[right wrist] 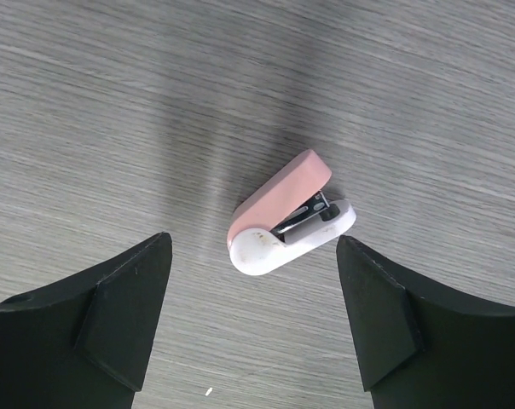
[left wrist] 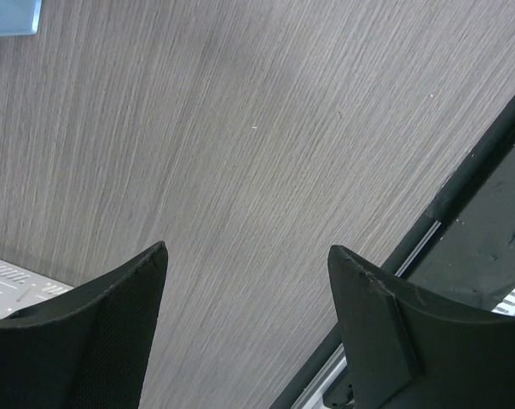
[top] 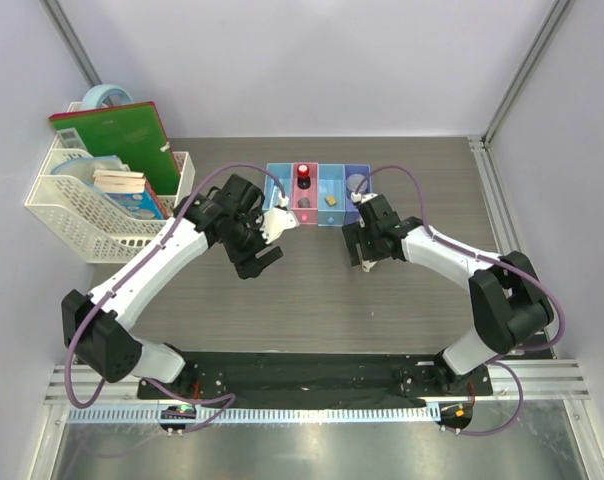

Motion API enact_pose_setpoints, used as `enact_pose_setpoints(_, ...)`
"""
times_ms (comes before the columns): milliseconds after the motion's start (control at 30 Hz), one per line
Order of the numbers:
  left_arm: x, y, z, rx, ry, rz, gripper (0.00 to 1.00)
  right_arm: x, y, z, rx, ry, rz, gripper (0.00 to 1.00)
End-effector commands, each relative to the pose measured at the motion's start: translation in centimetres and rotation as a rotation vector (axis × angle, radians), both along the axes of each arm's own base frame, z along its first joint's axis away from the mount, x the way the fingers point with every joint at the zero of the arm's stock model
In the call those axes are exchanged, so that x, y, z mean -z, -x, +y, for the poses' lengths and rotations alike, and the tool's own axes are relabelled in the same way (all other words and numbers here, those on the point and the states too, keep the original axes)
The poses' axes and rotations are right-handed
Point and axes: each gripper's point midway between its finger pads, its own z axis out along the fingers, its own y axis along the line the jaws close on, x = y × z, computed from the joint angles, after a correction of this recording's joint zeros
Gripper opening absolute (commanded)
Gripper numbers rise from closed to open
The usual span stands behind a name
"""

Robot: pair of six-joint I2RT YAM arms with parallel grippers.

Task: Sort the stationery into containers
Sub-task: Pick up the stapler from the center of the board.

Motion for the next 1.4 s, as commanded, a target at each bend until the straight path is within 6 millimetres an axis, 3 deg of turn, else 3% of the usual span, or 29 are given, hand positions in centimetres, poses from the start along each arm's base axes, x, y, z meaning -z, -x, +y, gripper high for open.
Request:
enact_pose_setpoints(0, -1.0, -0.5, -0.7, 0.025, 0.028, -0.008, 0.76, -0.8, -0.6, -0.2, 0.05, 0.0, -0.033, 0.83)
enact_pose_setpoints(633, -1.3, -0.6, -1.5, 0.061, 0.05, -0.002, 0.76, 2.5, 0.8, -0.7, 0.057, 0.013, 0.072, 0.83)
enact_pose_setpoints(900, -0.7, -0.8, -1.6, 0.075, 0.046, 0.003, 0.76, 4.1, -0.1, 0.3, 0.052, 0.016, 0.116, 0.83)
enact_pose_setpoints(1133, -0.5, -0.8, -1.5, 0.08, 0.039, 0.0, 0.76, 4.1, -1.6, 0.5, 0.053, 0.041, 0.093, 0.83)
enact_pose_setpoints(1233, -0.5, -0.9, -1.6, 0.078, 0.042, 0.001, 0.76, 4.3, -1.7, 0.2, 0.047, 0.059, 0.085, 0.8)
enact_pose_setpoints(1367, -0.7, -1.0, -1.7, 0.074, 0.048, -0.003, 0.76, 4.2, -2.0, -0.5, 0.028, 0.097, 0.06, 0.64)
